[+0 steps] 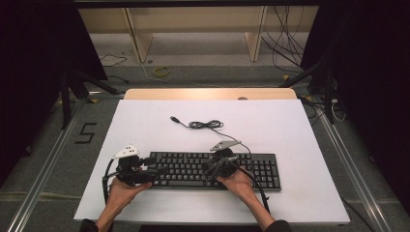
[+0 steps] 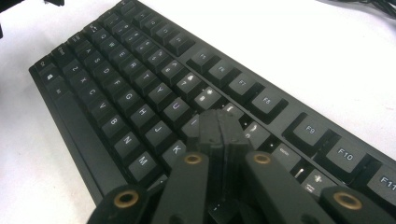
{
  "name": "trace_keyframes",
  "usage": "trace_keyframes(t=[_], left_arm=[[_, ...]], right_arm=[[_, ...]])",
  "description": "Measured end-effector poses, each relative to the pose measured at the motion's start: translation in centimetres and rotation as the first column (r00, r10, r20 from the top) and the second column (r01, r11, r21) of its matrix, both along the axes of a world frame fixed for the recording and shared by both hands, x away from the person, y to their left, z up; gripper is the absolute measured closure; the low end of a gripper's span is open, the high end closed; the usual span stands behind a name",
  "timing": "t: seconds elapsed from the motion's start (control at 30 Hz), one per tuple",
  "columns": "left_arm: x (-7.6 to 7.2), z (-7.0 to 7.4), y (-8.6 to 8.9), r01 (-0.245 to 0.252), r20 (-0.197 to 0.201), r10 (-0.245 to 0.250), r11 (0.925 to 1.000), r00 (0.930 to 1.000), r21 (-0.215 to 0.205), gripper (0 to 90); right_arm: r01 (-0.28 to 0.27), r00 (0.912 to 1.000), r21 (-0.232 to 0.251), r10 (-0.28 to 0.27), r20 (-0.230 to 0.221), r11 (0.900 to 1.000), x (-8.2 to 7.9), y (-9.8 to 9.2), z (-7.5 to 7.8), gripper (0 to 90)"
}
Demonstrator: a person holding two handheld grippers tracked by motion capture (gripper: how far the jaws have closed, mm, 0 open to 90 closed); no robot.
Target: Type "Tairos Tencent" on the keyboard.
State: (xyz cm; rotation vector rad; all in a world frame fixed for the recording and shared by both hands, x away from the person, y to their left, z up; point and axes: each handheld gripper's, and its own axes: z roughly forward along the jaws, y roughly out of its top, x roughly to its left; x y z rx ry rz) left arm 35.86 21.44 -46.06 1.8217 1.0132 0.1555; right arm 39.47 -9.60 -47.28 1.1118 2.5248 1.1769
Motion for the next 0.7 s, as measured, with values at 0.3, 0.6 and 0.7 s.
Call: trace_keyframes(t=[0.3, 0.6, 0.7], left_arm=[[0.02, -0.03, -0.02, 0.001, -0.001, -0.001, 1.0000, 1.0000, 0.003, 28.7], [0.04, -0.02, -0.03, 0.004, -0.003, -0.004, 1.0000, 1.0000, 0.007, 28.7], [0.05, -0.04, -0.01, 0.001, -0.004, -0.001, 1.0000, 1.0000, 0.005, 28.6]], right_arm=[[0.000, 1.0000, -0.006, 0.000, -0.008, 1.000, 0.00, 0.12, -0.16, 90.0], [0.000, 1.0000, -0.020, 0.000, -0.006, 1.000, 0.02, 0.22, -0.41, 90.0], [0.003, 1.0000, -0.015, -0.003, 0.000, 1.000, 0.00, 0.19, -0.62, 90.0]])
